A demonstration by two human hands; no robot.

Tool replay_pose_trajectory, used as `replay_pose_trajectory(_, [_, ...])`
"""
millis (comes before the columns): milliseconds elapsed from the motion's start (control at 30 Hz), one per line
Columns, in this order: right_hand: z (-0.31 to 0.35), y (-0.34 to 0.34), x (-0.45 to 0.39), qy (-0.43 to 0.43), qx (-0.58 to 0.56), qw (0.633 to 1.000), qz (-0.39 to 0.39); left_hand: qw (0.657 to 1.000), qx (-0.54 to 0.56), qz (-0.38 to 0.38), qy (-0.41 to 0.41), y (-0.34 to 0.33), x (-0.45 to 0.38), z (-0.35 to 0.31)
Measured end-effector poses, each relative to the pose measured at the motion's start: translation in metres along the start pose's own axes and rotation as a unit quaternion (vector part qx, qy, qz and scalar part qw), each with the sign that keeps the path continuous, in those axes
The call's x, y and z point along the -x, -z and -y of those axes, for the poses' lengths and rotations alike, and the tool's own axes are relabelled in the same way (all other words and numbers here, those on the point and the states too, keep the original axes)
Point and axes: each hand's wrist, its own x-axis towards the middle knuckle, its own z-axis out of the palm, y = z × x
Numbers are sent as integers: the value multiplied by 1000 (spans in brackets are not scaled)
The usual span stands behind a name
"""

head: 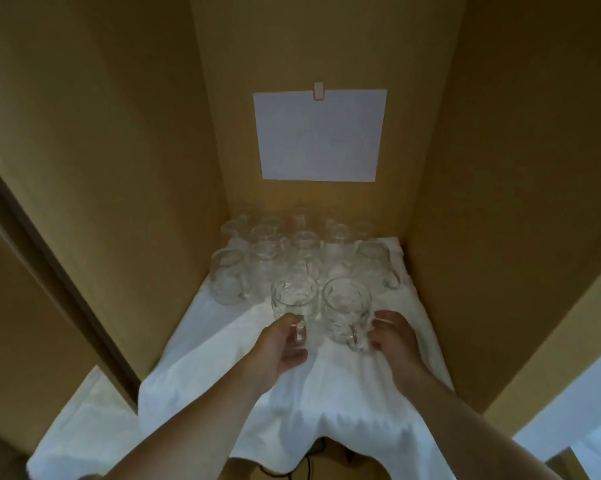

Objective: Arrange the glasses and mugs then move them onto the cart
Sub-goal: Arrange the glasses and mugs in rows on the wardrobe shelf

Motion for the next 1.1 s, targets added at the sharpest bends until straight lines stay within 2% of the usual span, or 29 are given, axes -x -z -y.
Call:
replay_pose_trajectory(133, [7,-1,-17,28,26,990,136,998,-63,-13,-4,15,10,1])
replay_pose_trajectory(233, [9,-8,-32,54,139,966,209,992,-94,-71,-49,25,12,-2])
replay_pose_trajectory(333, [2,-13,-42,52,191,957,211,986,-105,-109,-68,35,3,-9])
replay_pose_trajectory(400, [1,-9,-42,36,170,960,218,983,-139,-83,-81,37,-8,-15])
replay_pose_trajectory(533, [5,-5,-45,19,162,961,221,956,-257,-64,-129,19,-30,-26])
replay_pose_trajectory(667, [-9,-9,-62,4,113,972,208,944,-266,-63,-184,12,-51,-24])
replay_pose_trajectory(833, [13,-10,-42,-10,91,972,215,922,-308,-66,-224,14,-44,-29])
replay_pose_trajectory(900, [13,-8,-43,-2,89,972,219,889,-388,-75,-233,12,-41,-37])
replay_pose_trajectory(1000, [14,-7,-45,-3,83,972,218,793,-541,-91,-265,16,-37,-51])
replay_pose_trajectory(1100, [14,-7,-45,5,93,971,219,698,-653,-75,-284,23,-27,-63])
